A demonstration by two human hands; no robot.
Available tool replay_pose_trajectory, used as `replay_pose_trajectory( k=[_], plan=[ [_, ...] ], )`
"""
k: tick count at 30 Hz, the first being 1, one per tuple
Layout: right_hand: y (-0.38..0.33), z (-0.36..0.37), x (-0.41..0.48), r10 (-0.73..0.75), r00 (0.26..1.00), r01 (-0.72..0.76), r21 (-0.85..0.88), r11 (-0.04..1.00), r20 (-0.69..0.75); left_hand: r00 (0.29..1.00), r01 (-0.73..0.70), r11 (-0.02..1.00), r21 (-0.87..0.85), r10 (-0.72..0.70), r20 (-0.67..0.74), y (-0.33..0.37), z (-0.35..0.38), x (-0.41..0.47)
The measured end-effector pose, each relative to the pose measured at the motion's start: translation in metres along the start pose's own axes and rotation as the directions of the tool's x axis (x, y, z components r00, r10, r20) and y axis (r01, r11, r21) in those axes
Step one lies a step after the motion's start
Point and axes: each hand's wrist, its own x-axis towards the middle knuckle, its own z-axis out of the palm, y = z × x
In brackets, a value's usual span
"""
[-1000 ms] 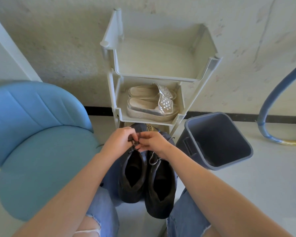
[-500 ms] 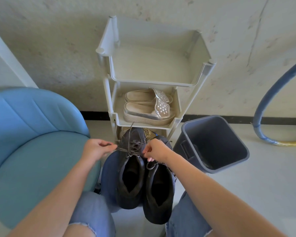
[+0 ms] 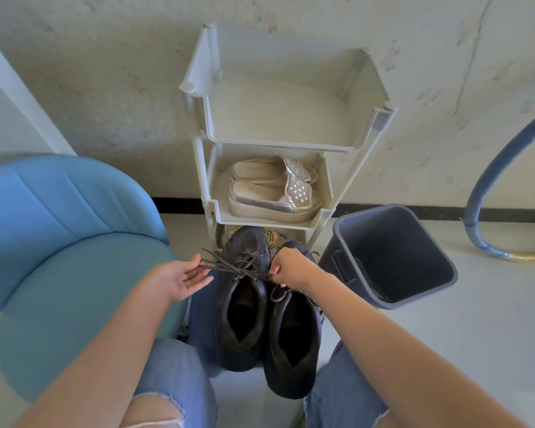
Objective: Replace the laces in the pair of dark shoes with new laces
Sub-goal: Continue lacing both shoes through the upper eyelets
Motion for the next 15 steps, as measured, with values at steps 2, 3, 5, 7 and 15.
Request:
replay_pose_trajectory(
  k=[2, 3, 5, 7, 15],
  plan=[
    [0.0012, -0.0014, 0.0002, -0.008, 1.0, 0.008, 0.002, 1.0, 0.015, 1.0, 0.018, 0.997, -0.078, -0.017, 0.003, 0.0009, -0.0003, -0.0019],
    [0.0015, -0.0016, 0.0002, -0.01, 1.0, 0.01, 0.007, 1.0, 0.019, 1.0, 0.021, 0.994, -0.106, -0.021, 0.001, 0.0011, -0.0006, -0.0025],
    [0.0015, -0.0023, 0.0002, -0.015, 1.0, 0.015, 0.006, 1.0, 0.026, 1.0, 0.023, 0.984, -0.179, -0.023, 0.005, 0.0007, 0.0, -0.0028],
    [0.0024, -0.0035, -0.0007, -0.012, 0.999, 0.012, 0.003, 1.0, 0.03, 1.0, 0.022, 0.97, -0.242, -0.022, 0.005, -0.0007, 0.0018, -0.0026],
    [0.0041, -0.0048, -0.0018, -0.035, 0.999, 0.036, -0.039, 0.999, 0.035, 0.992, -0.12, 0.972, -0.2, 0.112, -0.05, -0.001, 0.0059, -0.0017]
  ],
)
